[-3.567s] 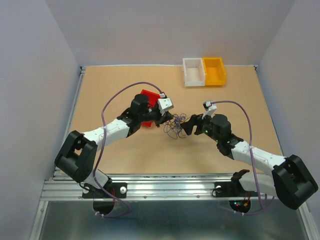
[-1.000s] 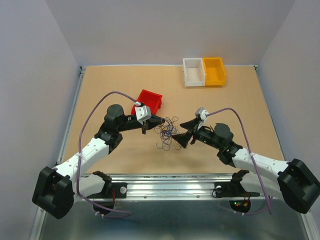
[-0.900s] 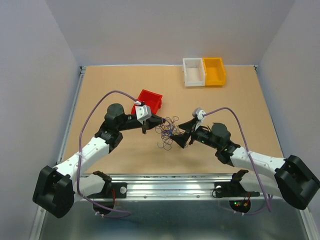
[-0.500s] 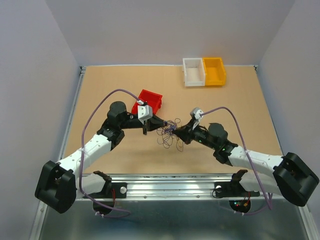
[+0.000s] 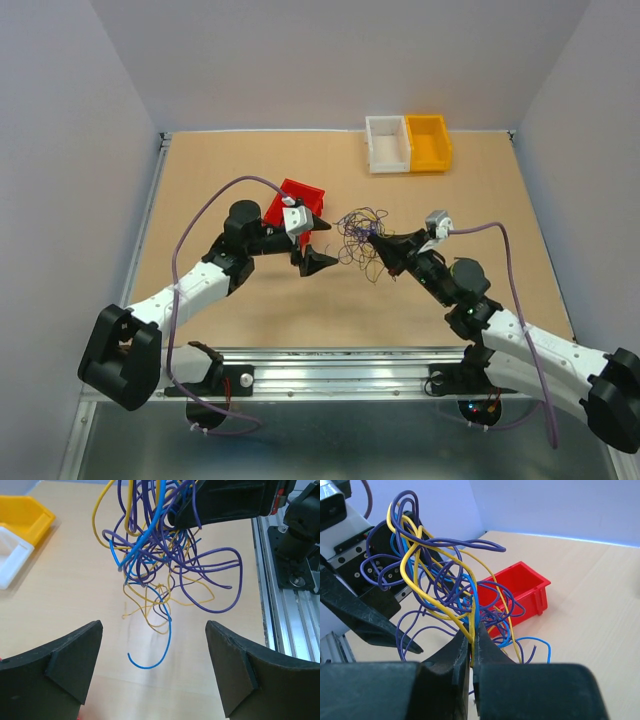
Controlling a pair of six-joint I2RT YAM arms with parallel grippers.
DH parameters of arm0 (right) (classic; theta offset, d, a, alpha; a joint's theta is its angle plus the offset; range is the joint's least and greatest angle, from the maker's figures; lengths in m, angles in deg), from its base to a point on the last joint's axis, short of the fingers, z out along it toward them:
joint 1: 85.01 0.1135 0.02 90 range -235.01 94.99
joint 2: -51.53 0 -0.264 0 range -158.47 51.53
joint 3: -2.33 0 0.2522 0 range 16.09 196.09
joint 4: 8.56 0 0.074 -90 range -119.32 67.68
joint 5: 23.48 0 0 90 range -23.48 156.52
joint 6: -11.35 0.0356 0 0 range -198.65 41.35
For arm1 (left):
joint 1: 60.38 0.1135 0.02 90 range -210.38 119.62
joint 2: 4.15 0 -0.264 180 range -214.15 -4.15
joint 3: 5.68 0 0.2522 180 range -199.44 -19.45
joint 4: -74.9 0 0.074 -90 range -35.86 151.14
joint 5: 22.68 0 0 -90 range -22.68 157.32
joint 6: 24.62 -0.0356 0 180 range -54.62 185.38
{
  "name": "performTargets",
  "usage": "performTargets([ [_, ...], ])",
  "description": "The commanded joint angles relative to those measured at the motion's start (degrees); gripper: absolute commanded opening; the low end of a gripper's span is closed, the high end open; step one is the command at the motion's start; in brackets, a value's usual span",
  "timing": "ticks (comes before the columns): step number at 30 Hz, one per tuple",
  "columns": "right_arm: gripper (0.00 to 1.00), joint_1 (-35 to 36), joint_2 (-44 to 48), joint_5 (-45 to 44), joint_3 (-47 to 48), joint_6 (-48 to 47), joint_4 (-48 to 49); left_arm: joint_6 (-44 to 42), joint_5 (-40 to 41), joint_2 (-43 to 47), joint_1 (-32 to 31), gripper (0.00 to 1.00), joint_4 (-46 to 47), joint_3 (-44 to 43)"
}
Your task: Untangle the cables
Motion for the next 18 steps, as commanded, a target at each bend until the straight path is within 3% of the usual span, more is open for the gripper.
performTargets([
  [1, 0.01, 0.3, -2.2, 3.7, -0.3, 0.6, 2.7, -1.1, -1.1, -0.2, -0.5, 0.96, 1.7, -3.2],
  [9, 0.01, 0.3, -6.2, 8.4, 0.9, 1.9, 4.3, 1.5, 0.4, 0.7, -1.8, 0.97, 9.2, -0.8],
  [13, 0.01, 0.3, -7.4, 9.9, 1.4, 2.2, 4.5, 4.7, 2.2, -3.4, -3.0, 0.94, 12.9, -2.6],
  [17, 0.00, 0.4, -7.4, 10.5, 1.3, 2.5, 5.0, 5.0, 2.5, -7.4, -3.9, 0.44, 13.1, -4.4],
  [18, 0.01, 0.4, -7.1, 10.2, 1.3, 2.5, 5.0, 4.8, 3.1, -7.9, -3.9, 0.24, 13.1, -4.4],
])
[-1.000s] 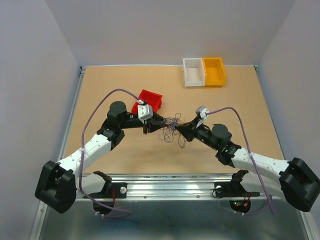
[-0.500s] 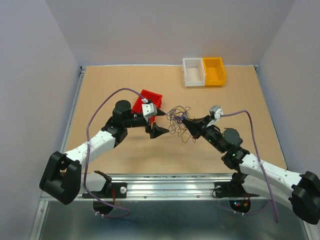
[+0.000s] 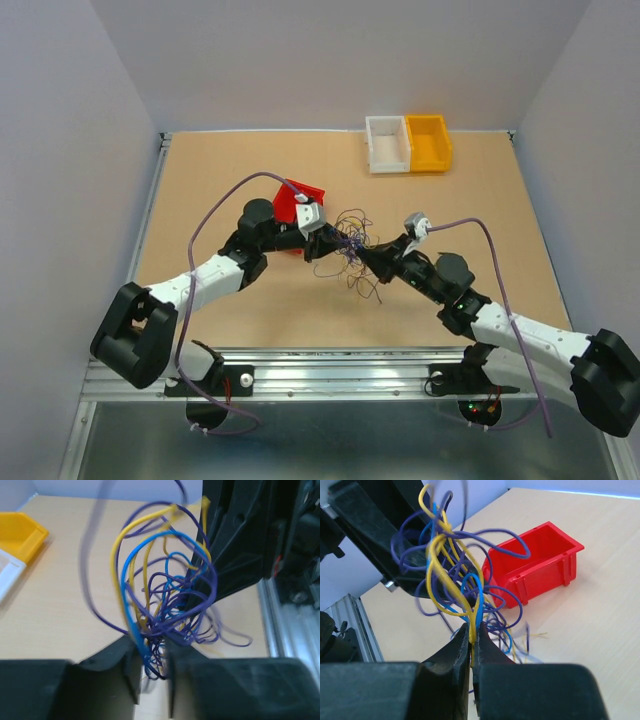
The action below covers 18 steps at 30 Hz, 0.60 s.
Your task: Untangle the cables
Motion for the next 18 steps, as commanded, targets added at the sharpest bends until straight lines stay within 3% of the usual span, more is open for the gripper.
performTargets([
  [1, 0.01, 0.3, 1.7, -0.3, 1.0, 0.7, 4.9, 0.1, 2.7, -1.2, -0.4, 0.16, 3.6, -2.6],
  [2, 0.00, 0.3, 2.5, -1.9, 0.3, 0.8, 4.9, 0.1, 3.6, -1.0, -0.5, 0.03, 3.3, -2.7],
  [3, 0.01, 0.3, 3.2, -4.1, -0.3, 0.9, 4.8, 0.1, 4.6, -0.8, -0.5, 0.00, 2.4, -2.8],
  [9, 0.12, 0.3, 9.3, -35.7, -3.2, 4.4, -0.7, -0.8, 10.3, 1.3, -0.3, 0.00, 0.4, -2.3],
  [14, 0.15, 0.3, 10.7, -61.7, -2.8, 10.9, -9.5, -1.1, 9.8, 4.2, 1.2, 0.00, -0.7, -1.3],
  [16, 0.23, 0.3, 9.5, -77.2, -1.1, 20.8, -19.3, -1.0, 9.3, 6.0, 1.9, 0.00, -1.4, -1.1],
  [18, 0.32, 0.3, 7.9, -84.2, 2.8, 26.1, -29.9, -1.1, 9.1, 7.6, 2.5, 0.00, -1.5, -0.5],
])
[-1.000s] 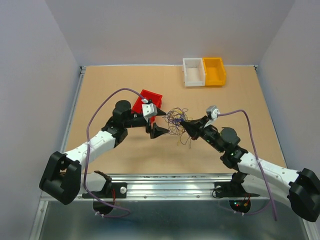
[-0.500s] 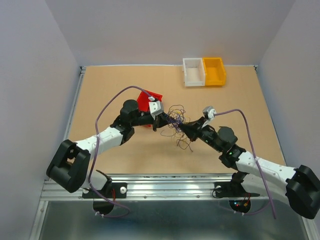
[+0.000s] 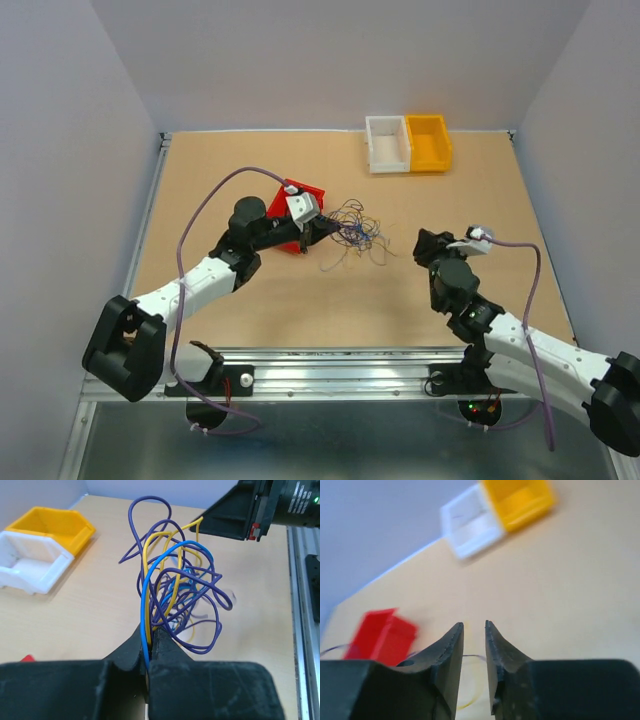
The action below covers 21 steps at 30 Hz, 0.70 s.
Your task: Untangle the cables
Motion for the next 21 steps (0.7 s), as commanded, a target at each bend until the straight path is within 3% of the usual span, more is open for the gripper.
performTargets([
  [1, 0.47, -0.4, -2.8, -31.0, 5.7, 15.3, -19.5, -0.9, 0.7, 5.3, 2.0, 0.00, 1.0, 0.5],
  [2, 0.68, -0.5, -3.2, -30.7, 6.8, 15.4, -20.5, -0.8, 0.9, 5.7, 2.3, 0.00, 1.0, 0.5],
  [6, 0.83, -0.5, -2.1, -19.2, 8.5, 11.2, -18.1, -1.0, -1.5, 5.5, 2.4, 0.00, 1.0, 0.7],
  [7, 0.86, -0.5, -1.3, -6.1, 7.0, -1.5, -8.6, -1.0, -4.1, 4.5, 2.3, 0.00, 0.5, 0.5],
  [8, 0.87, -0.5, -0.4, 2.9, 6.9, -6.9, -8.5, -1.0, -5.0, 4.5, 2.3, 0.00, 0.5, 0.0],
  [9, 0.89, -0.4, 0.7, 10.9, 3.0, -10.3, 0.1, -0.9, -5.4, 3.5, 2.3, 0.00, 0.2, -0.3],
  [10, 0.89, -0.5, 2.1, 25.4, 0.7, -14.3, 4.9, -0.9, -5.3, 3.0, 2.3, 0.00, -0.7, -1.1],
  [11, 0.89, -0.5, 3.2, 31.0, -2.3, -15.7, 12.4, -0.8, -4.6, 2.0, 2.3, 0.00, -1.4, -1.5],
  [18, 0.89, -0.5, -2.0, 48.5, 0.5, -18.2, 13.2, 0.0, -5.4, -0.3, 2.2, 0.00, -2.2, -2.9],
  [21, 0.89, -0.3, -4.4, 50.3, 1.3, -18.3, 14.2, 0.4, -5.2, -0.5, 2.1, 0.00, -2.4, -3.2],
])
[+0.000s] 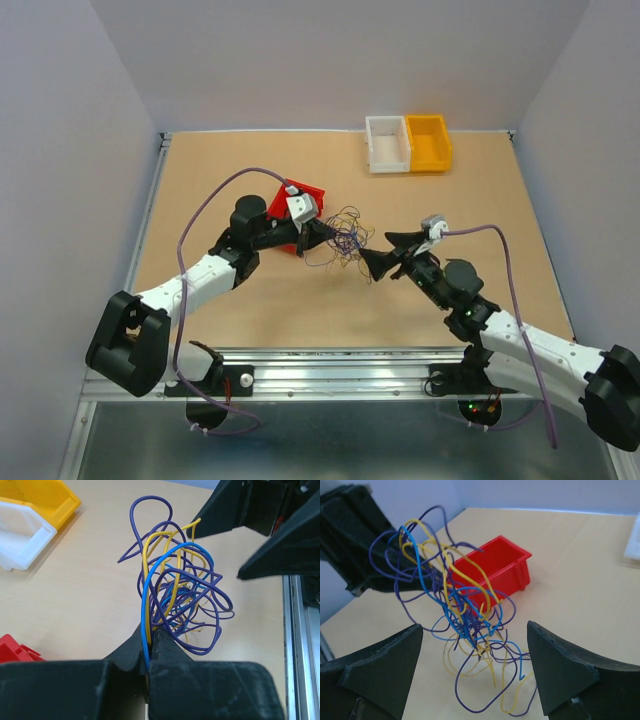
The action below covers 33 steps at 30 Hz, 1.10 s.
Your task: Untangle the cables
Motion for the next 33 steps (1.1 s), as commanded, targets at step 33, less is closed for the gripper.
performTargets([
  [33, 0.84, 5.7, -15.6, -17.9, 4.8, 2.0, 12.2, -1.2, -13.8, 0.0, -7.2, 0.00, -3.0, -4.9],
])
